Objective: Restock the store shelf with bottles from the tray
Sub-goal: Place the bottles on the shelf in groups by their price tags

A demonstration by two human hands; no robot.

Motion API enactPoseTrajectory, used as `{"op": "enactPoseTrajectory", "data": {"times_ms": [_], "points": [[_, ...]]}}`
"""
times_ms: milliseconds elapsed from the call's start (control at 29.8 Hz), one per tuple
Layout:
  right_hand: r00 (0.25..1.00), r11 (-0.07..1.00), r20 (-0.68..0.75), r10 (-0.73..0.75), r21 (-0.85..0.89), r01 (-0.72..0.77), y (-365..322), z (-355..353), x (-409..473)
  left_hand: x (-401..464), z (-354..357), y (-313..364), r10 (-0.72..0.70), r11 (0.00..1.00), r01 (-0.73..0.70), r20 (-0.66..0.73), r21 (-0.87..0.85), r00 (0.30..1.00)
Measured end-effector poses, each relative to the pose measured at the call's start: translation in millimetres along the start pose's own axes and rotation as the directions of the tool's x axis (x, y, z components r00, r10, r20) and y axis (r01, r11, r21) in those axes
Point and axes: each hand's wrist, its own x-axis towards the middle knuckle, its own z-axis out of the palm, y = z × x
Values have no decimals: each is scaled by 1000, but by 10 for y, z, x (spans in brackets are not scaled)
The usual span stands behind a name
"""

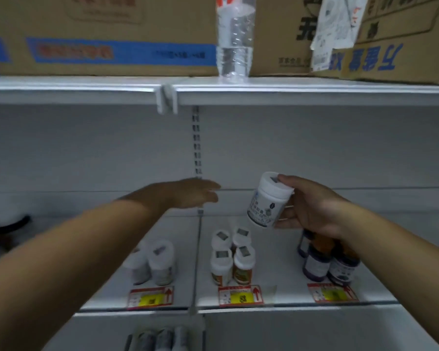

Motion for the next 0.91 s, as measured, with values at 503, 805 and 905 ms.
{"op": "enactPoseTrajectory", "data": {"times_ms": [503,805,905], "points": [[947,953,200,252,-220,-208,611,2130,1666,-1531,-140,-871,-256,822,345,-247,454,934],[964,725,218,155,-688,39,956,2243,1737,-1716,2,-1102,-254,789,338,-228,513,940],[982,727,188,10,-676,121,805,2206,1579,-1737,8,-1082,-166,842,275,-262,464,951]]}}
